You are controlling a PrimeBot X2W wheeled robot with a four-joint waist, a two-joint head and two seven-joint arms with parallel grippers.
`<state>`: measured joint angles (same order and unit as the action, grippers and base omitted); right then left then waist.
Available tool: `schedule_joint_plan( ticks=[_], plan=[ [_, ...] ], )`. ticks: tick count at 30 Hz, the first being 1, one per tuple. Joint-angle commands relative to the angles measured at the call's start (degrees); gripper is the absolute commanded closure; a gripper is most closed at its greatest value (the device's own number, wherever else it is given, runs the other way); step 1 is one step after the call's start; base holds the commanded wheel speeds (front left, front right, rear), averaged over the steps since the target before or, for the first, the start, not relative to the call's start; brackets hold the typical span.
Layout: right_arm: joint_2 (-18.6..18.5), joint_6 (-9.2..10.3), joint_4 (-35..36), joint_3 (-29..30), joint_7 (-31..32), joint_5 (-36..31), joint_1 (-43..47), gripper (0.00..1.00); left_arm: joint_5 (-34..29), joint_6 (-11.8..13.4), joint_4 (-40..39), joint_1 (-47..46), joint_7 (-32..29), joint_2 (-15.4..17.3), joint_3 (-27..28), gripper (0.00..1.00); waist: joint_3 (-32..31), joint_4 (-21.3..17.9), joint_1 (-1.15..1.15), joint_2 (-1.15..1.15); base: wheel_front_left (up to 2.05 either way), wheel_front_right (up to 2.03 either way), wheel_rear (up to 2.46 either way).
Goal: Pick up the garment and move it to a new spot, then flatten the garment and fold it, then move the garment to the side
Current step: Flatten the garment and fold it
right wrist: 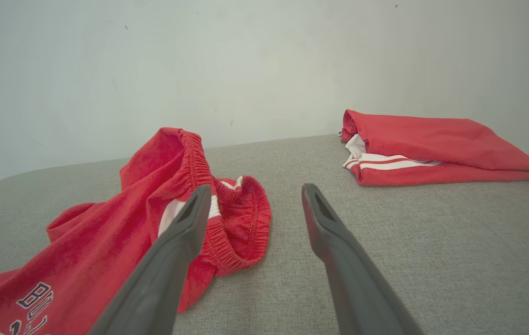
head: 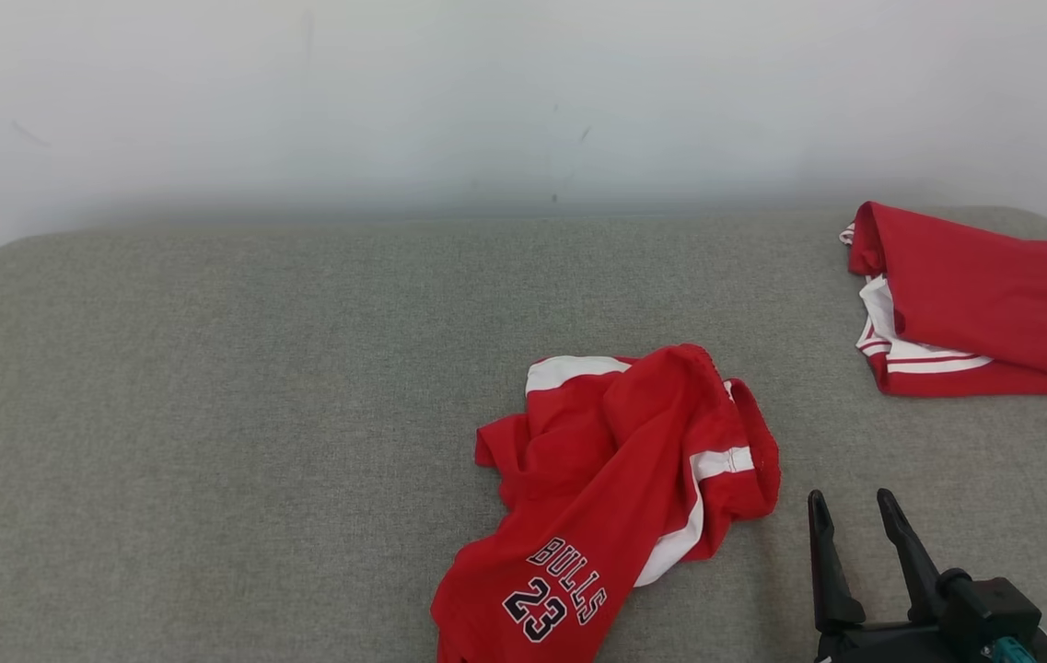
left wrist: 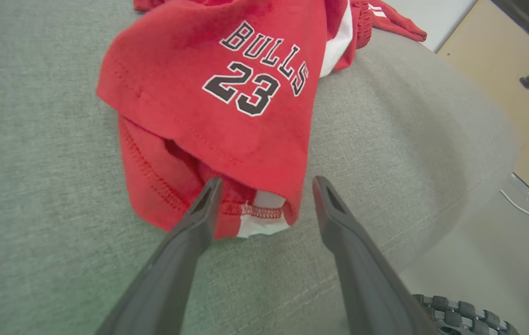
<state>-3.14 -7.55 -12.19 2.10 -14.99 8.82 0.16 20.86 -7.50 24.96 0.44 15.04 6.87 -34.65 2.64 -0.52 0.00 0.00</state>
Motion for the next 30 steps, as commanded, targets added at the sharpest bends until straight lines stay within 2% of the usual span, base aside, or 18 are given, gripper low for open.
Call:
schedule_joint_plan(
  ticks=[1, 9, 10, 11, 12, 13, 19, 24, 30],
  plan=[
    [0.21, 0.11, -0.12, 0.02, -0.28, -0.61, -0.24, 0.00, 0.58, 0.07, 0.46, -1.36, 0.12, 0.17, -0.63, 0.00, 0.12, -0.10, 0.00, 0.00, 0.00, 0.00, 0.00],
    [0.29, 0.11, -0.65, 0.05, -0.28, -0.54, -0.62, 0.00, 2.72, 0.06, 3.24, -4.26, 0.12, -0.55, -1.76, 0.00, 0.39, -0.52, 0.00, 0.00, 0.00, 0.00, 0.00],
    [0.30, 0.11, -0.65, 0.03, -0.28, -0.63, -0.58, 0.00, 2.99, 0.07, 3.67, -4.68, 0.12, -0.68, -1.77, 0.06, 0.40, -0.56, 0.00, 0.00, 0.00, 0.00, 0.00],
    [0.31, 0.11, -0.65, -0.02, -0.28, -0.73, -0.53, 0.00, 3.44, 0.07, 4.18, -5.03, 0.12, -0.87, -1.69, 0.53, 0.41, -0.60, 0.00, 0.00, 0.00, 0.00, 0.00],
    [0.31, 0.11, -0.60, -0.08, -0.28, -0.66, -0.55, 0.00, 3.62, 0.06, 4.26, -5.49, 0.12, -1.04, -1.35, 0.70, 0.44, -0.64, 0.00, 0.00, 0.00, 0.00, 0.00],
    [0.31, 0.11, -0.53, -0.10, -0.28, -0.51, -0.56, 0.00, 3.82, 0.07, 4.07, -5.96, 0.12, -1.08, -0.70, 1.00, 0.46, -0.63, 0.00, 0.00, 0.00, 0.00, 0.00],
    [0.32, 0.11, -0.39, 0.39, -0.28, 0.06, -0.29, 0.00, 2.79, 0.06, 0.69, -6.76, 0.12, -0.09, 4.31, 1.00, 0.52, 0.07, 0.00, 0.00, 0.00, 0.00, 0.00],
    [0.32, 0.11, -0.46, 0.11, -0.28, 0.33, -0.28, 0.00, 1.11, 0.37, -3.67, -7.44, 0.12, 2.44, 10.34, 1.00, 0.47, 0.60, 0.00, 0.00, 0.00, 0.00, 0.00],
    [0.31, 0.11, -0.87, -0.69, -0.28, 0.11, -0.94, 0.00, 0.11, 0.42, -4.20, -9.18, 0.12, 6.30, 16.07, 1.00, 0.77, 0.08, 0.00, 0.00, 0.00, 0.00, 0.00]
  ],
)
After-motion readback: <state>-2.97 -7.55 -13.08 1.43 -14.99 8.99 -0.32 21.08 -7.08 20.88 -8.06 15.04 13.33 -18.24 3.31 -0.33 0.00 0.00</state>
